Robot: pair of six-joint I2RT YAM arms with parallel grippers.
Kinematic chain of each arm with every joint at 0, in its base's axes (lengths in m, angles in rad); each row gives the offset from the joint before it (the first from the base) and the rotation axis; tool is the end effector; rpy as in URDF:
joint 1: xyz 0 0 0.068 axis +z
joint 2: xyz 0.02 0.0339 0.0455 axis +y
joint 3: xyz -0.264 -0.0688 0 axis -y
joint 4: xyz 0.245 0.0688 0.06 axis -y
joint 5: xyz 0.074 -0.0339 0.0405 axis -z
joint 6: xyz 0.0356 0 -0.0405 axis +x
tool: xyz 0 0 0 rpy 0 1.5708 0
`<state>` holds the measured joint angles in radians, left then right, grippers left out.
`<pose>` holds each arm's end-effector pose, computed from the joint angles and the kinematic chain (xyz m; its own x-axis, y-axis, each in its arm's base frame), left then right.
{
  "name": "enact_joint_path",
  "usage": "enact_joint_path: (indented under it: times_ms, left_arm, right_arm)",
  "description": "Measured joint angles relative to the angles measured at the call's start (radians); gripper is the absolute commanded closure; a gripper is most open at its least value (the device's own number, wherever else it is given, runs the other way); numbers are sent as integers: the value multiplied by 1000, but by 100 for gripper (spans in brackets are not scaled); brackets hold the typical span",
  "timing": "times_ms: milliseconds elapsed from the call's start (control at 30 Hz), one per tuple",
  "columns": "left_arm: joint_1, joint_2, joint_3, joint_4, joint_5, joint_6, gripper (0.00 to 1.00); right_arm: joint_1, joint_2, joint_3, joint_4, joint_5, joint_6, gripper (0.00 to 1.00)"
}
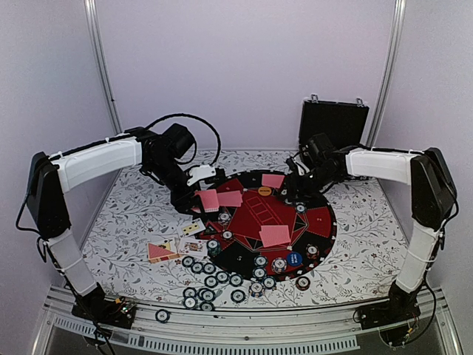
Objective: Distribute texas hold em gaming equipment
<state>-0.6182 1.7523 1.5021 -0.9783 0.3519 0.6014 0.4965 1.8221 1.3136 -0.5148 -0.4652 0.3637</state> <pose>0.2829 -0.2163 0.2694 -0.2718 0.8450 -0.4605 0.9607 0.2666 -0.0778 0.3300 0.1969 0.2120 -0.9261 -0.1401 -0.3502 -0.3227 0.7751 0.5432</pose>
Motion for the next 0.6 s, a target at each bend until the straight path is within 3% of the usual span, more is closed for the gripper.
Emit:
enact_joint_path:
  times_ms: [300, 600]
  left_arm:
    - [0, 0, 0, -2, 0, 0, 85]
    - [0, 0, 0, -3, -1, 0, 85]
  right_arm:
    - [133, 292, 209, 23, 15, -14, 43]
    - [173, 340, 209, 38, 49, -24, 46]
